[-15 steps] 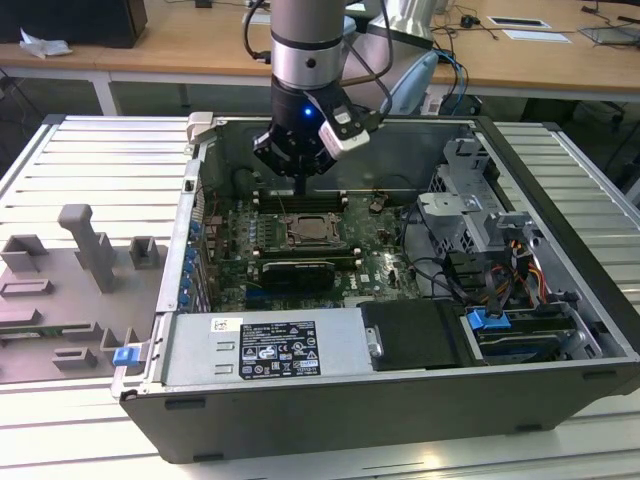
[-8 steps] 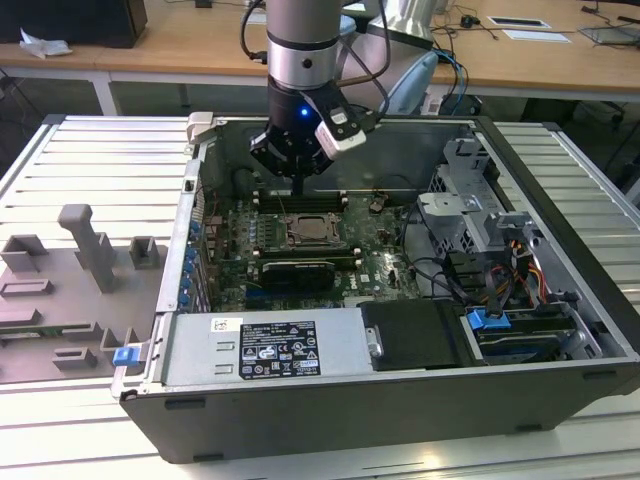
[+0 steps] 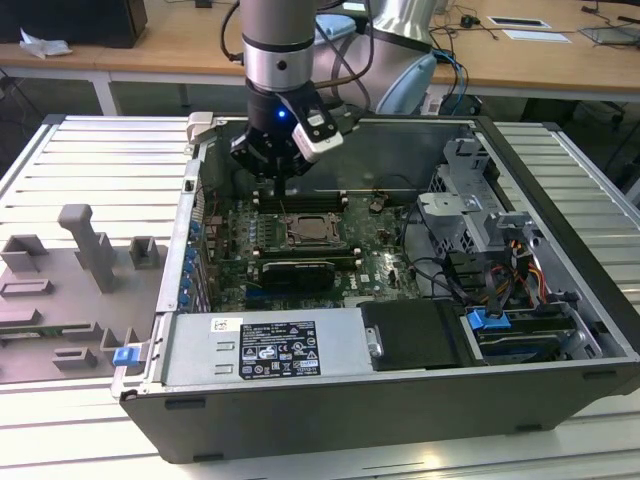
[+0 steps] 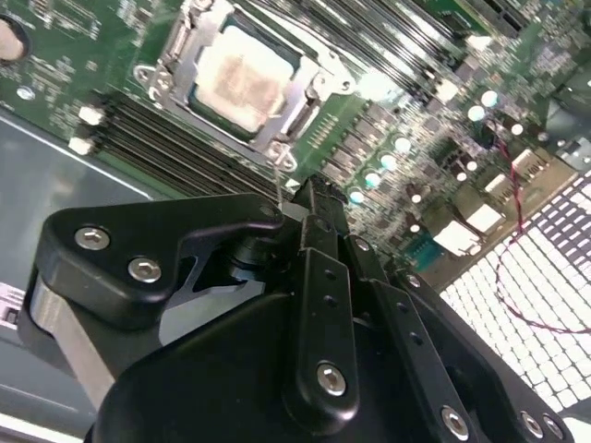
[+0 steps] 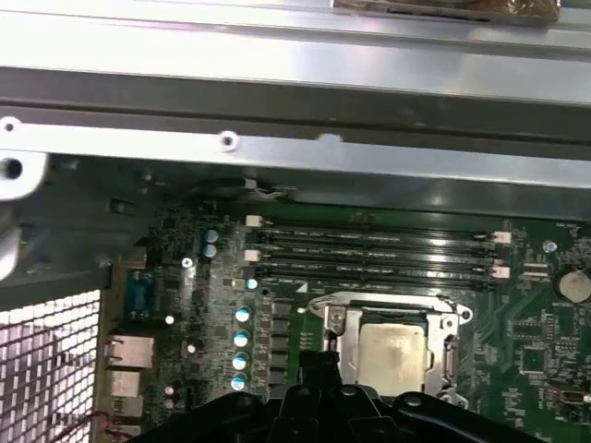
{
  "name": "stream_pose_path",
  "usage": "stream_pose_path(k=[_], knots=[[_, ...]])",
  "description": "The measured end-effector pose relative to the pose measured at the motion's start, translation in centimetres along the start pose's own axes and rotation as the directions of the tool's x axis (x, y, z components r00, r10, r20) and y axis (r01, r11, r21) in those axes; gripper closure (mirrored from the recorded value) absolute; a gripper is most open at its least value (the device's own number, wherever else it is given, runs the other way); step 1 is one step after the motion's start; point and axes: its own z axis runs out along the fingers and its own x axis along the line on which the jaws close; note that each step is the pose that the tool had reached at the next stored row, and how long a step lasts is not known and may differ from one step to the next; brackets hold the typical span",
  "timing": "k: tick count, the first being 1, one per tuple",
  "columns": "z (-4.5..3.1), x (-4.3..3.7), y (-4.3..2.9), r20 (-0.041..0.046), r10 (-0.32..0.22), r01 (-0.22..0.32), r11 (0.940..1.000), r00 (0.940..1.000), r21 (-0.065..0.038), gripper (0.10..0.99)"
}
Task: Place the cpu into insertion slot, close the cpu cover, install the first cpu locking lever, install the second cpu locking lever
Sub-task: 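Install the first cpu locking lever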
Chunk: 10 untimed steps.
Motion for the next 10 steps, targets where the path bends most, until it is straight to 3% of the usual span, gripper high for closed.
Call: stream_pose_path(k=[4,10], knots=[[0.25,1.23,0.25,0.0005,0.000,0.000,1.0000,1.0000,0.000,0.980],[0.56,1.67,1.08,0.0003,0.000,0.000,1.0000,1.0000,0.000,0.980]])
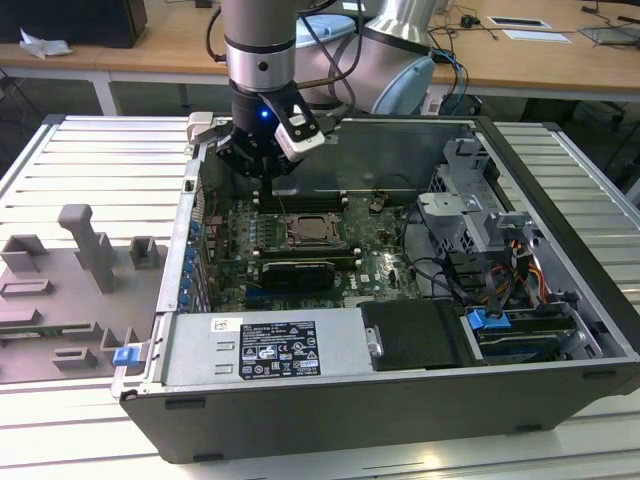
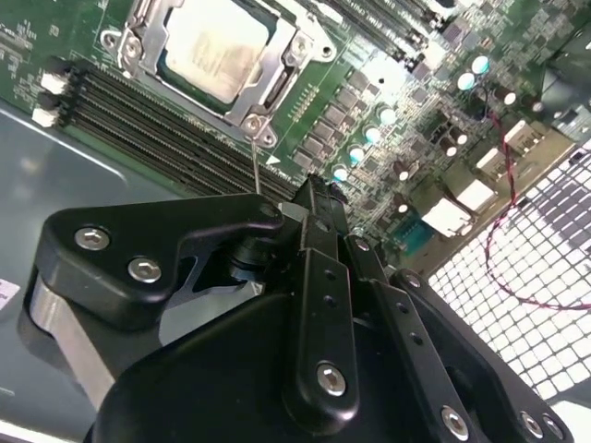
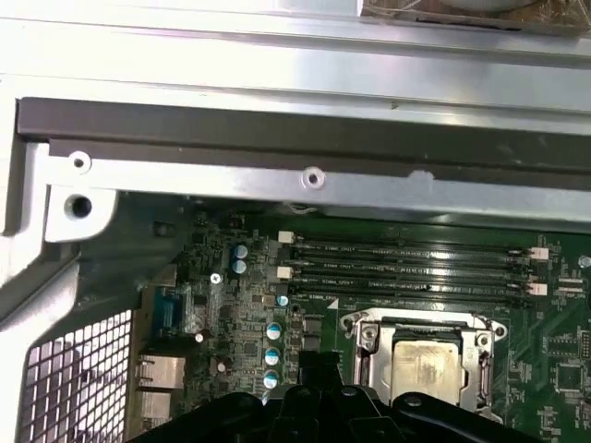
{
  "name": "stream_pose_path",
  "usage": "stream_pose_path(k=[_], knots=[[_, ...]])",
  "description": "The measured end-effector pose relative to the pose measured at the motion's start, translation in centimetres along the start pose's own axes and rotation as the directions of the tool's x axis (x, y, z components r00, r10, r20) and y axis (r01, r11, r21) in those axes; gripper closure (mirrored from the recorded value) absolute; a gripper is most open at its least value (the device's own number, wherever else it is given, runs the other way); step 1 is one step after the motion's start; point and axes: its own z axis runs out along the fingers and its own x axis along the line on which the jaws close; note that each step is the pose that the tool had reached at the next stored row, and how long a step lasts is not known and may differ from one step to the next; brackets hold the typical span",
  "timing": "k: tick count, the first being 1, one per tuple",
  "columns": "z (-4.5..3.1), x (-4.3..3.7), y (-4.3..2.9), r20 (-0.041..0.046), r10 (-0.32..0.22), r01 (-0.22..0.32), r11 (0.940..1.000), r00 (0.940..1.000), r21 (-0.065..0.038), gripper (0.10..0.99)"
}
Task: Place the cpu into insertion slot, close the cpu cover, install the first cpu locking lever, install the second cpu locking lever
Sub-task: 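Install the first cpu locking lever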
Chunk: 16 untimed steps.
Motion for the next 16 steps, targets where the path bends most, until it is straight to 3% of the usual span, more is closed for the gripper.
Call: stream_pose_path(k=[8,16], knots=[[0.28,-0.02,1.14,0.0000,0.000,0.000,1.0000,1.0000,0.000,0.980],[0.39,-0.06,1.20,0.0000,0.000,0.000,1.0000,1.0000,0.000,0.980]])
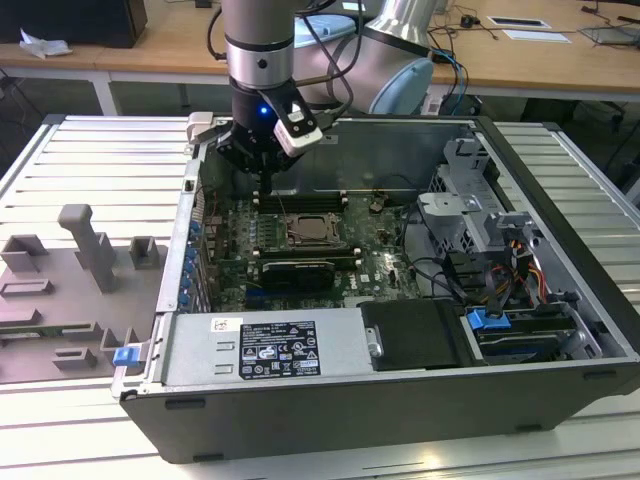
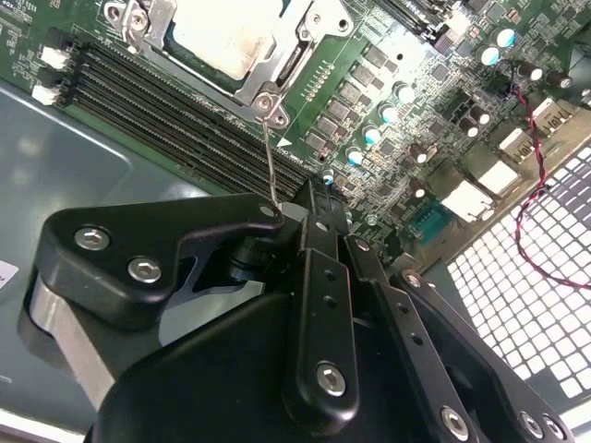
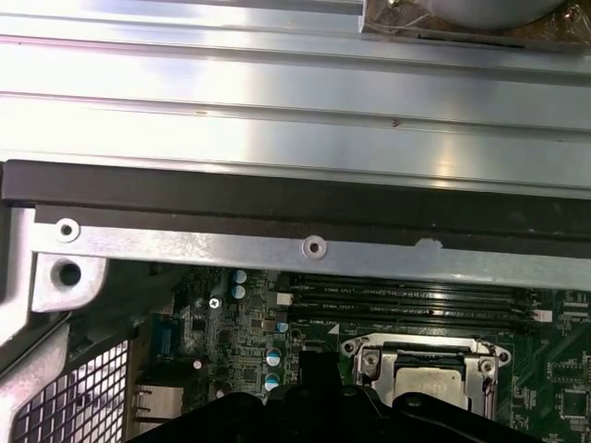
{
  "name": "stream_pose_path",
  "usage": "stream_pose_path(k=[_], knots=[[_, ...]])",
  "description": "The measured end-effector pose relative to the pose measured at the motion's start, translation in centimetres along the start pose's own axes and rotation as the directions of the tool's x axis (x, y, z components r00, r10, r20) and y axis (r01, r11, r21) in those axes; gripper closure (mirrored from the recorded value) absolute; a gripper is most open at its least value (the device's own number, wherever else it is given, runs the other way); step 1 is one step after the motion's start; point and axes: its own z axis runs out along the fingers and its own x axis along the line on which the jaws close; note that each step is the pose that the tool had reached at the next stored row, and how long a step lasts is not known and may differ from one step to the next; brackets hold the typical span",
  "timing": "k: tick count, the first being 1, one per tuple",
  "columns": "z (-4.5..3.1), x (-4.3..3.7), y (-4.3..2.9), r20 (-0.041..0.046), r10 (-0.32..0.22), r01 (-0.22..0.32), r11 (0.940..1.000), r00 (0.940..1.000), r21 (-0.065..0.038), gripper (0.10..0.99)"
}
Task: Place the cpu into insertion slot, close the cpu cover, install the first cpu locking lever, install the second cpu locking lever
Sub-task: 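Install the first cpu locking lever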
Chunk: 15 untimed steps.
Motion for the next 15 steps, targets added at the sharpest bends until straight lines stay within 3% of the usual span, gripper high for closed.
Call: stream_pose_path(k=[9,15], knots=[[0.08,-0.21,-0.02,0.0000,0.000,0.000,1.0000,1.0000,0.000,0.980],[0.12,-0.81,-0.06,0.0000,0.000,0.000,1.0000,1.0000,0.000,0.980]])
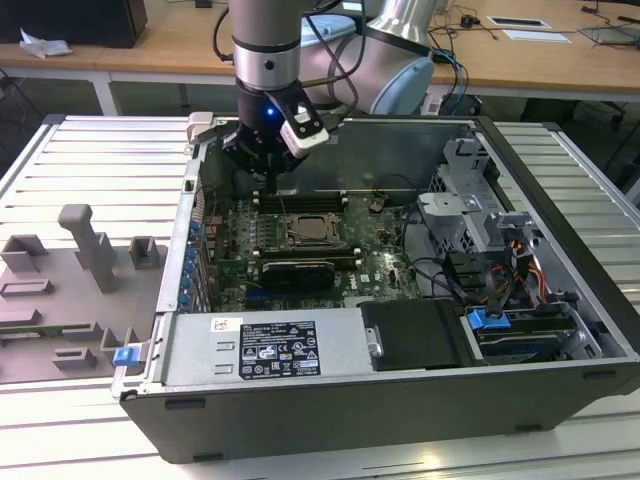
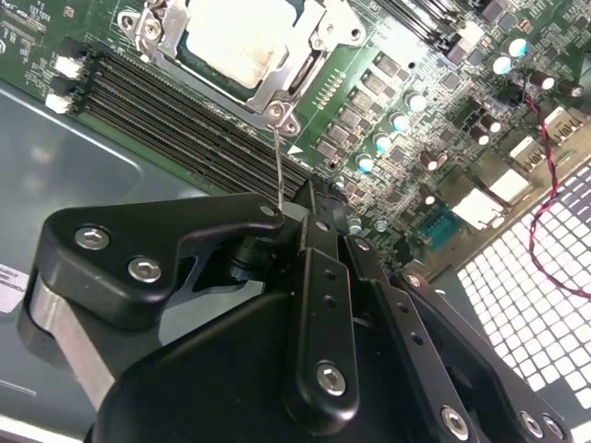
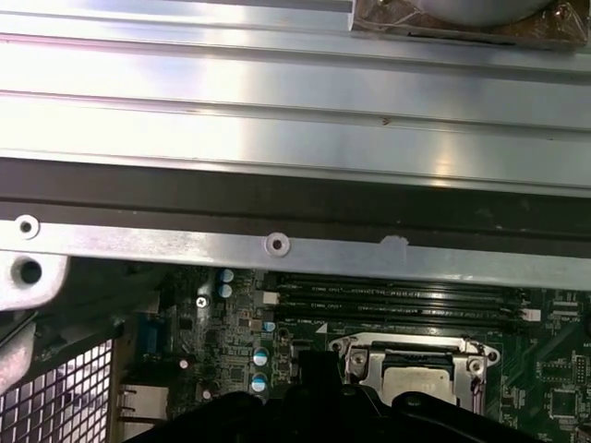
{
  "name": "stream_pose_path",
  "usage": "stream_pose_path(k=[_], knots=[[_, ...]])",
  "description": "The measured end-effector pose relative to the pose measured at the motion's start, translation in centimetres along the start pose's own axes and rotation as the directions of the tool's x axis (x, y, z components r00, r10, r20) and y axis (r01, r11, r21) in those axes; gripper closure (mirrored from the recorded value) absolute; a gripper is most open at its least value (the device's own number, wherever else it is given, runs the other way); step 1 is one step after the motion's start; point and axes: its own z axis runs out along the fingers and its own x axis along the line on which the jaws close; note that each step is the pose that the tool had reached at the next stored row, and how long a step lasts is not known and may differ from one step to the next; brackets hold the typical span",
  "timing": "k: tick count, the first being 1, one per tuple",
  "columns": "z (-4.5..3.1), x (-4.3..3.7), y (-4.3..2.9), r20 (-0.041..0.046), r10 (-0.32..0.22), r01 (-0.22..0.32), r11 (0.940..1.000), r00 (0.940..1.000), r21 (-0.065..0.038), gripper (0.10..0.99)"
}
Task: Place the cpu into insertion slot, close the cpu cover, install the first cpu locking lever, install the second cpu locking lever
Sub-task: 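Install the first cpu locking lever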
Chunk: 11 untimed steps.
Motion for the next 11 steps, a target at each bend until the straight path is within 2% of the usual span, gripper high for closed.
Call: stream_pose_path(k=[11], knots=[[0.02,-1.03,-0.07,0.0001,0.000,0.000,1.0000,1.0000,0.000,0.980]])
